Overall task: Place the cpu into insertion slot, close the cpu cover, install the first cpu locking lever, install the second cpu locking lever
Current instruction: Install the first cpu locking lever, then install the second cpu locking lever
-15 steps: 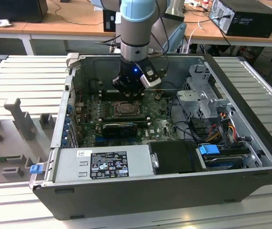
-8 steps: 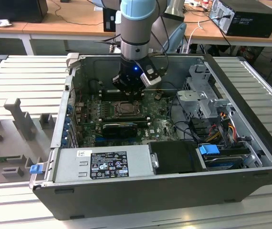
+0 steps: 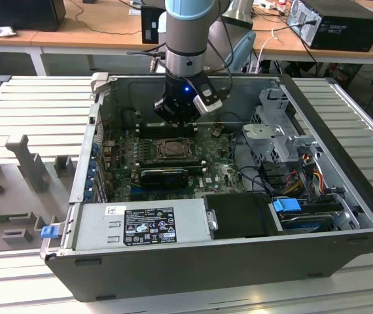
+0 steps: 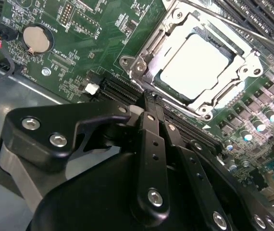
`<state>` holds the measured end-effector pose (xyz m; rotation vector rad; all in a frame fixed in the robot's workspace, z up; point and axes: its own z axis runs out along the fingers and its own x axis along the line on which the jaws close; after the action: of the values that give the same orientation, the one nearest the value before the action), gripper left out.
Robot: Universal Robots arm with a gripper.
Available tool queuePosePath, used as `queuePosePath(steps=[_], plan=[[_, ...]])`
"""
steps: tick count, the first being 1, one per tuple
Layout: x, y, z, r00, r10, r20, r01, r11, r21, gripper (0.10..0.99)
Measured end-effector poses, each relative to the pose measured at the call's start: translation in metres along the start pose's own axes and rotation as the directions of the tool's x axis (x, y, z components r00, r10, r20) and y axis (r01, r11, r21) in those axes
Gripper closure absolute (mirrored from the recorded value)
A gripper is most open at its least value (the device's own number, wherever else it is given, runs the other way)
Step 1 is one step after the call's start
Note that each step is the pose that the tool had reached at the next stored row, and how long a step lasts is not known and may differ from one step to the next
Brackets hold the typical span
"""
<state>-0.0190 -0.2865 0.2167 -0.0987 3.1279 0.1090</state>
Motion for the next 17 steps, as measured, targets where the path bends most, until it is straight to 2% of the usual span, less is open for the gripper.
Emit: queuePosePath(steps=[17], plan=[[0.0004,-0.0059,-0.0020,1.0000,0.000,0.0000,0.000,1.0000,0.000,0.980]])
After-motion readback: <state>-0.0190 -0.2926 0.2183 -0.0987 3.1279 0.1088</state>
